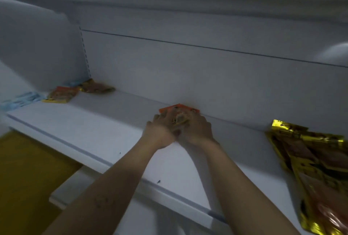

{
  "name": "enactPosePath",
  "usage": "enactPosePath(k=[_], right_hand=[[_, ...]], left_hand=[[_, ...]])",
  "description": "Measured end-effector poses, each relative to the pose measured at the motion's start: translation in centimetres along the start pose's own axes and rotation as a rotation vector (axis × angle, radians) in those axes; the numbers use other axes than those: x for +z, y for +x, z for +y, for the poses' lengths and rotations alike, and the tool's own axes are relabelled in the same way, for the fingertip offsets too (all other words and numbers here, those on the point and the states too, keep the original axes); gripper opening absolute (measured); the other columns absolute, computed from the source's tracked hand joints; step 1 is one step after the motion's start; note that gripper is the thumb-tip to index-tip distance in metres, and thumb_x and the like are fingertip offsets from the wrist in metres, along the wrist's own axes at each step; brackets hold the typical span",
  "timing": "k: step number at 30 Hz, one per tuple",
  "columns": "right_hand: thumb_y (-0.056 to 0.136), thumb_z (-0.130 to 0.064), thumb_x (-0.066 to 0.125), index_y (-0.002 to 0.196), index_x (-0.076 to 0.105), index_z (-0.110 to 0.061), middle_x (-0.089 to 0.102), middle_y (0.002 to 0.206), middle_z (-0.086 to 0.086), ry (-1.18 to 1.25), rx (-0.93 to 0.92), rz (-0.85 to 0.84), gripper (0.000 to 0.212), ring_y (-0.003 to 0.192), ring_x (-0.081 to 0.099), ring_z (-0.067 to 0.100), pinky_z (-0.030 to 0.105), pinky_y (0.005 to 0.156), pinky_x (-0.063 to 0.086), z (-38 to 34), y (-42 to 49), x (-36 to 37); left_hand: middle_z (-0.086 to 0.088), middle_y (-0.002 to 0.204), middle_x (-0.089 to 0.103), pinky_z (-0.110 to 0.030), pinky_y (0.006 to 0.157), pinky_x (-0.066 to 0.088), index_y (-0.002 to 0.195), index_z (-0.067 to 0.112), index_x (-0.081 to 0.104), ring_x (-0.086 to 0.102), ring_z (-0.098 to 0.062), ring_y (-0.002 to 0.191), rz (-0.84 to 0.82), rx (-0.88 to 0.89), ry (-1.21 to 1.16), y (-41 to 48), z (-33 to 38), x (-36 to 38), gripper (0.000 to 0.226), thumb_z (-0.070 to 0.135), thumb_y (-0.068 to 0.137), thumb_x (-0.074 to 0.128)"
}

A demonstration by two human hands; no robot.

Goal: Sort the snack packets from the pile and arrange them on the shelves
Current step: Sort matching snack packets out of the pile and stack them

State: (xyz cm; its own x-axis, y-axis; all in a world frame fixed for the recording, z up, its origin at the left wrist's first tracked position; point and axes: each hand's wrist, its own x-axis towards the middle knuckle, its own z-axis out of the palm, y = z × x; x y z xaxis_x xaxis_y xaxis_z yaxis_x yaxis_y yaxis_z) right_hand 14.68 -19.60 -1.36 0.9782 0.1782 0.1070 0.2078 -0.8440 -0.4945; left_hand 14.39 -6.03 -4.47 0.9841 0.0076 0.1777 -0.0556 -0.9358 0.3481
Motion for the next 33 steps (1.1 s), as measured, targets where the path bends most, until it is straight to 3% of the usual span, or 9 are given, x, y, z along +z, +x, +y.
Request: enactPosePath(k=[5, 8, 10, 14, 19, 22, 27, 30, 33], right_hand=[[0.089, -0.023, 0.058, 0.147, 0.035, -0.030, 0.052, 0.142, 0.003, 0.018, 0.064, 0.072, 0.063, 0.127, 0.047, 0.032, 0.042, 0.102, 0.039, 1.2, 2.8, 2.3], [0.098, -0.022, 0.045, 0.153, 0.024, -0.024, 0.042, 0.150, 0.007, -0.072, 0.045, 0.053, 0.059, 0.133, 0.041, 0.031, 0.041, 0.106, 0.033, 2.1, 3.6, 3.2], [0.101, -0.032, 0.040, 0.151, 0.029, -0.026, 0.048, 0.145, 0.008, -0.125, 0.035, 0.049, 0.051, 0.128, 0.046, 0.031, 0.041, 0.103, 0.035, 2.5, 4.1, 3.6], [0.098, -0.044, 0.043, 0.137, 0.051, -0.032, 0.044, 0.141, 0.007, -0.234, 0.037, 0.072, 0.042, 0.122, 0.045, 0.033, 0.040, 0.101, 0.036, 2.3, 4.3, 3.7], [0.094, -0.043, 0.055, 0.115, 0.063, -0.018, 0.052, 0.122, 0.010, -0.199, 0.154, 0.128, 0.034, 0.115, 0.049, 0.032, 0.036, 0.090, 0.040, 2.7, 3.7, 2.8], [0.093, -0.040, 0.059, 0.119, 0.062, -0.018, 0.052, 0.125, 0.008, -0.190, 0.179, 0.113, 0.034, 0.117, 0.049, 0.031, 0.036, 0.092, 0.040, 3.4, 3.2, 2.6], [0.101, -0.032, 0.047, 0.146, 0.042, -0.031, 0.038, 0.152, 0.004, -0.233, 0.166, 0.010, 0.045, 0.132, 0.043, 0.029, 0.038, 0.104, 0.034, 3.5, 2.0, 2.4], [0.097, -0.030, 0.052, 0.138, 0.050, -0.036, 0.036, 0.151, 0.007, -0.228, 0.224, 0.022, 0.042, 0.133, 0.039, 0.032, 0.038, 0.107, 0.032, 3.3, 2.0, 2.7], [0.090, -0.038, 0.062, 0.133, 0.053, -0.039, 0.051, 0.138, 0.006, -0.145, 0.300, 0.028, 0.044, 0.124, 0.049, 0.030, 0.033, 0.103, 0.037, 3.4, 1.6, 2.1]], left_hand=[[0.004, 0.156, 0.034, -0.044, 0.105, 0.027, 0.153, 0.043, 0.013, 0.035, -0.027, 0.136, -0.081, 0.005, 0.067, 3.9, -1.8, 1.2, 0.072, 0.063, 0.092, 0.044], [0.011, 0.160, 0.027, -0.039, 0.105, 0.028, 0.152, 0.044, 0.019, 0.035, -0.024, 0.135, -0.046, 0.090, 0.146, 4.4, -3.1, 1.3, 0.052, 0.049, 0.102, 0.033], [0.011, 0.160, 0.026, -0.035, 0.107, 0.028, 0.151, 0.042, 0.026, 0.034, -0.024, 0.136, -0.048, 0.114, 0.115, 4.2, -4.2, 1.1, 0.049, 0.035, 0.103, 0.032], [0.011, 0.153, 0.040, -0.030, 0.106, 0.029, 0.142, 0.040, 0.046, 0.039, -0.024, 0.134, -0.027, 0.113, -0.074, 2.7, -5.3, 0.6, 0.068, 0.041, 0.076, 0.028], [0.013, 0.124, 0.059, -0.033, 0.099, 0.038, 0.112, 0.034, 0.064, 0.047, -0.019, 0.122, 0.025, 0.140, -0.209, 2.5, -5.1, 0.6, 0.037, 0.052, 0.087, 0.043], [0.007, 0.125, 0.059, -0.034, 0.096, 0.035, 0.126, 0.030, 0.056, 0.049, -0.022, 0.119, -0.009, 0.156, -0.153, 2.6, -5.5, 0.6, 0.039, 0.047, 0.095, 0.039], [-0.001, 0.149, 0.041, -0.040, 0.095, 0.028, 0.145, 0.040, 0.037, 0.046, -0.028, 0.126, -0.027, 0.145, 0.026, 2.6, -4.9, 0.9, 0.044, 0.040, 0.100, 0.035], [-0.005, 0.137, 0.051, -0.041, 0.098, 0.029, 0.144, 0.047, 0.036, 0.047, -0.030, 0.121, -0.041, 0.097, 0.085, 2.6, -4.9, 1.0, 0.044, 0.045, 0.100, 0.039], [-0.009, 0.123, 0.056, -0.038, 0.096, 0.032, 0.140, 0.041, 0.045, 0.052, -0.031, 0.112, -0.010, 0.063, 0.071, 2.5, -4.7, 0.7, 0.044, 0.046, 0.097, 0.049]])
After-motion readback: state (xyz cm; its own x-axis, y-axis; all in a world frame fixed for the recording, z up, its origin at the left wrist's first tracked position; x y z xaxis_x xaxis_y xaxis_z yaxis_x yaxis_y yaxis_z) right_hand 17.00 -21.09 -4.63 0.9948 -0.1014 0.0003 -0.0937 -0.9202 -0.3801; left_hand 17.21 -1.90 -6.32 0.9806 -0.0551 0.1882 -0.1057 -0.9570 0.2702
